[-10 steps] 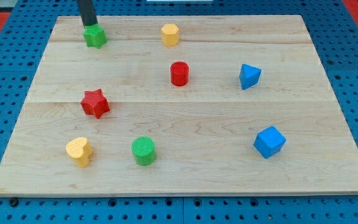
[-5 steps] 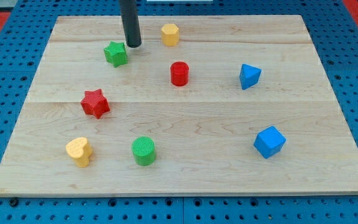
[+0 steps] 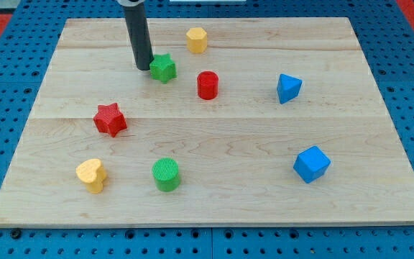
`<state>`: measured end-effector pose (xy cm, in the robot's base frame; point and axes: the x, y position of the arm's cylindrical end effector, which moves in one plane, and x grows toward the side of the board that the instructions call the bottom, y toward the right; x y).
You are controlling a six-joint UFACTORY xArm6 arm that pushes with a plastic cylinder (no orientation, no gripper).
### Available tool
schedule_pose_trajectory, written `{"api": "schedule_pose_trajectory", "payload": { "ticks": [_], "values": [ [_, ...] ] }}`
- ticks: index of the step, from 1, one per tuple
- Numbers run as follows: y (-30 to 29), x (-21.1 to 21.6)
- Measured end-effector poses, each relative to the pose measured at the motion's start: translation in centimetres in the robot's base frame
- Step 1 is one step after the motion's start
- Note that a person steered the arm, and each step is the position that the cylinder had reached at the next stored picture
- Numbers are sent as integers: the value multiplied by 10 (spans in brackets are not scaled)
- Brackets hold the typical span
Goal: Push the green star into the blue triangle
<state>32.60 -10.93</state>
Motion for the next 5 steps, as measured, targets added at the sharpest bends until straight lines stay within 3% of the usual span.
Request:
{"api": "schedule_pose_trajectory", "payload": {
  "ticks": [1, 2, 3, 5],
  "values": [
    [42, 24],
    [121, 30],
    [131, 30],
    [225, 21]
  ]
}}
